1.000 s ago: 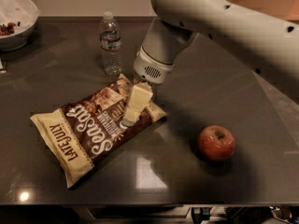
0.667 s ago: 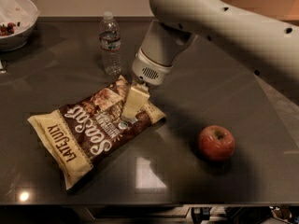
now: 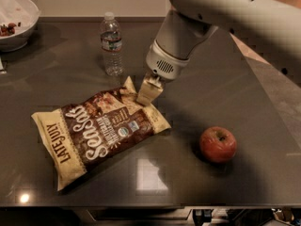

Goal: Move brown chip bag near apple

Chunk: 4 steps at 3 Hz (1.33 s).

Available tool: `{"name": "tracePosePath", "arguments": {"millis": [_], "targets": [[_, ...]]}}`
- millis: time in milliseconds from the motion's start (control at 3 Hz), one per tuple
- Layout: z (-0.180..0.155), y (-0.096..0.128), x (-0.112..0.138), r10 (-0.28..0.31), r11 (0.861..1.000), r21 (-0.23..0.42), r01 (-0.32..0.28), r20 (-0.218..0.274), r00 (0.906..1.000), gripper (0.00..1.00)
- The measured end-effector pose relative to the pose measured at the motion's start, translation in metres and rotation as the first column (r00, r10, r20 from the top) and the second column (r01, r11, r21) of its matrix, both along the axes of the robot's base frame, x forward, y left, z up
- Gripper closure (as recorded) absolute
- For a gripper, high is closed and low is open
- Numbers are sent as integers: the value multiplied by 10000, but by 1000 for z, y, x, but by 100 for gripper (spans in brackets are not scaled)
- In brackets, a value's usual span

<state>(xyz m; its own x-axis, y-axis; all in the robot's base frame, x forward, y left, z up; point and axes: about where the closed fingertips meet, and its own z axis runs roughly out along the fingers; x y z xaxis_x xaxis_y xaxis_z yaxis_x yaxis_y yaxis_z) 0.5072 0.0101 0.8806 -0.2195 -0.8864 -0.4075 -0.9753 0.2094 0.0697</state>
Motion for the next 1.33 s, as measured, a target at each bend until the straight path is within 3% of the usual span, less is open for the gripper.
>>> {"name": "tracePosePath", "arguments": {"millis": [333, 667, 1000, 1333], "targets": [[15, -35, 1, -427, 9985, -339, 440, 377, 9984, 100], [28, -72, 3, -842, 9933, -731, 897, 744, 9937, 100], [37, -95, 2, -1055, 9886, -971, 1149, 971, 9897, 100], [38, -110, 2, -1159, 9852, -1137, 1285, 1114, 9870, 82]]}}
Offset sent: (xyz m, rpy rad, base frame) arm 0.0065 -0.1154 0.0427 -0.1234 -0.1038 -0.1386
